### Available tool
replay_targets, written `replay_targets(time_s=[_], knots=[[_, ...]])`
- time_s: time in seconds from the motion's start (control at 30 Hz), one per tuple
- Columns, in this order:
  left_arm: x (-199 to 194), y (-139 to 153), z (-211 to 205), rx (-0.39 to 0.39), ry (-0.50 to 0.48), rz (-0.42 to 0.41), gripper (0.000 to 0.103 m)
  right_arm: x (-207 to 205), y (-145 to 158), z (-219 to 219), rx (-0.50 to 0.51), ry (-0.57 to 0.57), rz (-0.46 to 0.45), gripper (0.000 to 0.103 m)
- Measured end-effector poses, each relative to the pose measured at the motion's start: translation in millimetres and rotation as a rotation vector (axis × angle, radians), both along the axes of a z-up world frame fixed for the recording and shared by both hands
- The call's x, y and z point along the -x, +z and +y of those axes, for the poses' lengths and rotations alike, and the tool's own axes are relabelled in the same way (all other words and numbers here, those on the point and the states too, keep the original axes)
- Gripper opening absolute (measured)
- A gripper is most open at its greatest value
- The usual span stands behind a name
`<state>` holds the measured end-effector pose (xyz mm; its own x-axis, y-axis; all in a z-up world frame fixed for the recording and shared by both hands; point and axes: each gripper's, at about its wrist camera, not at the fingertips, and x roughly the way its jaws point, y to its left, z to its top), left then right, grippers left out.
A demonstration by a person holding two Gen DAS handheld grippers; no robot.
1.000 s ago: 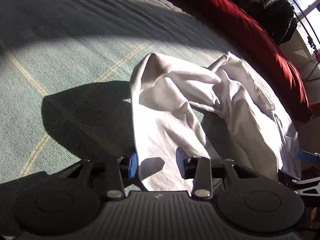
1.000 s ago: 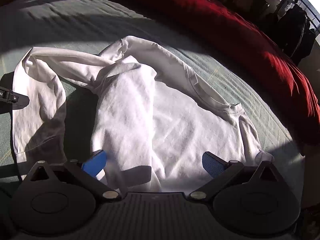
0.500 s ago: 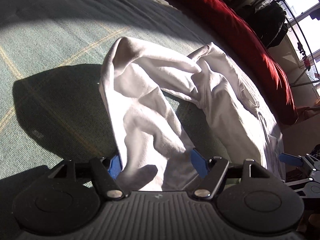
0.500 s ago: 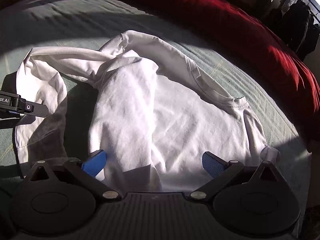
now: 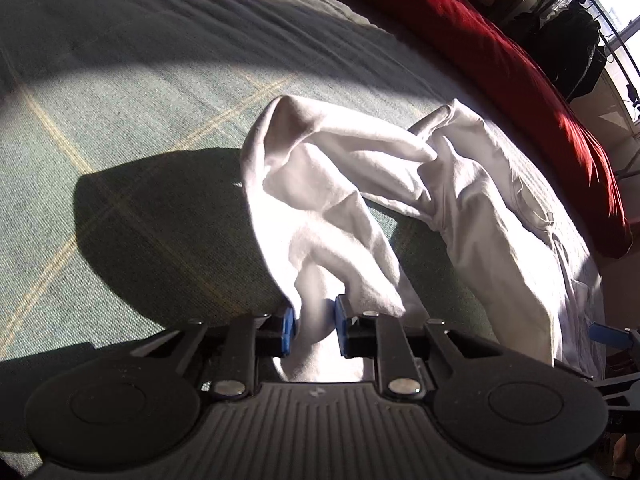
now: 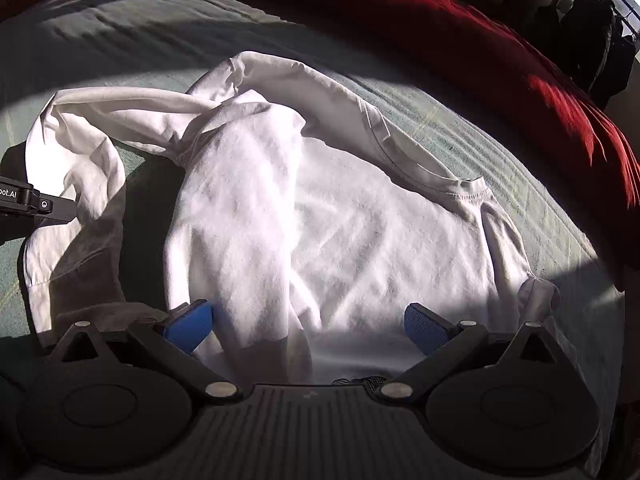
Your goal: Fold clothes
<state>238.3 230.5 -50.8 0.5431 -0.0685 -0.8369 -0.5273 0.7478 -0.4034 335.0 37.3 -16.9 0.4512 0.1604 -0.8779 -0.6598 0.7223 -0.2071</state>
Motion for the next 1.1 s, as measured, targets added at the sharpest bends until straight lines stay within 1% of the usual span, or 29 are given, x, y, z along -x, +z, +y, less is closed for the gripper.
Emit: replay_targets(time_s=[0.1,0.13,0.2,0.27,0.33,0.4,0.5,0.57,0.67,0.77,0.93,1.0,1.07,1.1], knots=[[1,11,8,-0.062,-0.006,0.008,0.010,0,0,2,0.001,0.003,-0.004,0.103],[0,15,13,-0.087,-0.013,0.011,0.010,0,1,2,0.002,0.004,-0.004,0.103],[1,20,24,-0.100,-0.003,0.002,0.009,0,1,4,0.001,0.006,-0.006,0.103],[1,21,35,-0.069,0.001,-0.011,0.009,0,1,7,0.000,0.006,-0.007,0.103],[2,17,43,-0.016,0.032,-0.027,0.010,1,1,10,-0.001,0.006,-0.009,0.103],[6,6,46,0.063,0.051,-0.039,0.012,1,1,14,-0.001,0.005,-0.012,0.103],[13,-13,43,0.116,0.094,-0.035,0.012,2,1,18,-0.001,0.002,-0.014,0.103],[18,-21,42,0.144,0.129,-0.060,0.012,2,1,19,0.002,0.001,-0.015,0.103],[21,-24,42,0.158,0.150,-0.089,0.015,2,1,19,0.007,0.002,-0.017,0.103],[19,-24,43,0.155,0.151,-0.103,0.016,2,1,20,0.010,0.000,-0.015,0.103],[18,-28,43,0.183,0.145,-0.125,0.017,3,1,21,0.005,0.004,-0.018,0.103],[20,-29,38,0.199,0.153,-0.145,0.028,3,2,21,0.003,0.007,-0.020,0.103],[20,-28,31,0.203,0.150,-0.159,0.036,3,2,20,0.002,0.009,-0.019,0.103],[19,-27,27,0.198,0.147,-0.159,0.037,3,2,19,0.000,0.009,-0.018,0.103]])
